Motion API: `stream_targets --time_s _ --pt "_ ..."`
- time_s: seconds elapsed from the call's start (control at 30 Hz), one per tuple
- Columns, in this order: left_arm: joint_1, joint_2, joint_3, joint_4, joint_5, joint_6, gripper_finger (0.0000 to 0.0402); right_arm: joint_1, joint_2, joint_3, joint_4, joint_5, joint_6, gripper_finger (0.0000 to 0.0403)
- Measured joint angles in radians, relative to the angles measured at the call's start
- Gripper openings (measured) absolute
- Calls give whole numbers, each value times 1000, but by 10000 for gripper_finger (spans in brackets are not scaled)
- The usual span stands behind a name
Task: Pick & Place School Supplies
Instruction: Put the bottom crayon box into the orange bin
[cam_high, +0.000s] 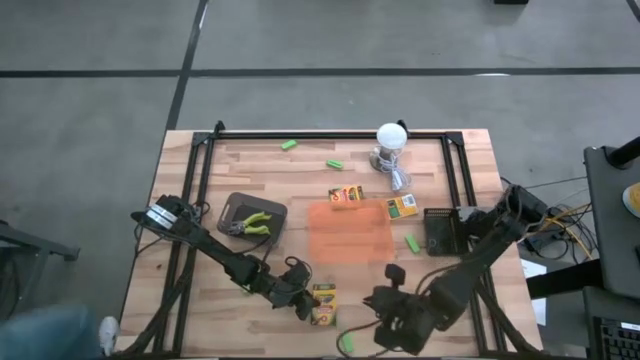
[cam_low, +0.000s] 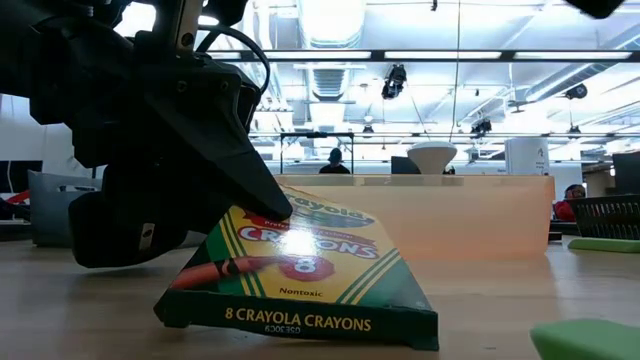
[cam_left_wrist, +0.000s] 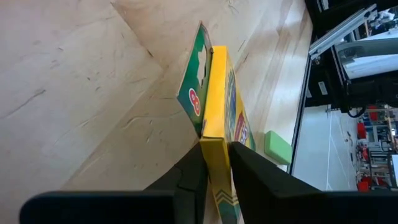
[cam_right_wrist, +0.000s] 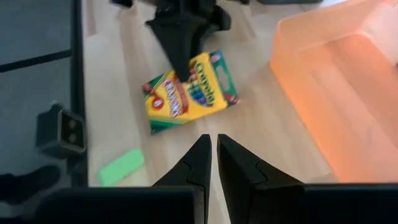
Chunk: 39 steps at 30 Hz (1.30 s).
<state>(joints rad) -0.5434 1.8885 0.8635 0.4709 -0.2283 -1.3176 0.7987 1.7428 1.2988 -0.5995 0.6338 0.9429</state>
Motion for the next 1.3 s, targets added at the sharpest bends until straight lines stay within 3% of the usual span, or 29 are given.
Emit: stream_targets --time_s 0.17,0.5,0.9,1.3 --pt "0 0 0 0 0 0 71 60 16 -19 4 25 71 27" --pt "0 -6 4 27 0 69 71 155 70 -111 4 282 297 27" --pt "-1 -49 42 24 -40 241 65 164 68 -140 7 286 341 27" --pt "0 -274 39 -96 -179 381 38 164 68 -148 2 285 337 27"
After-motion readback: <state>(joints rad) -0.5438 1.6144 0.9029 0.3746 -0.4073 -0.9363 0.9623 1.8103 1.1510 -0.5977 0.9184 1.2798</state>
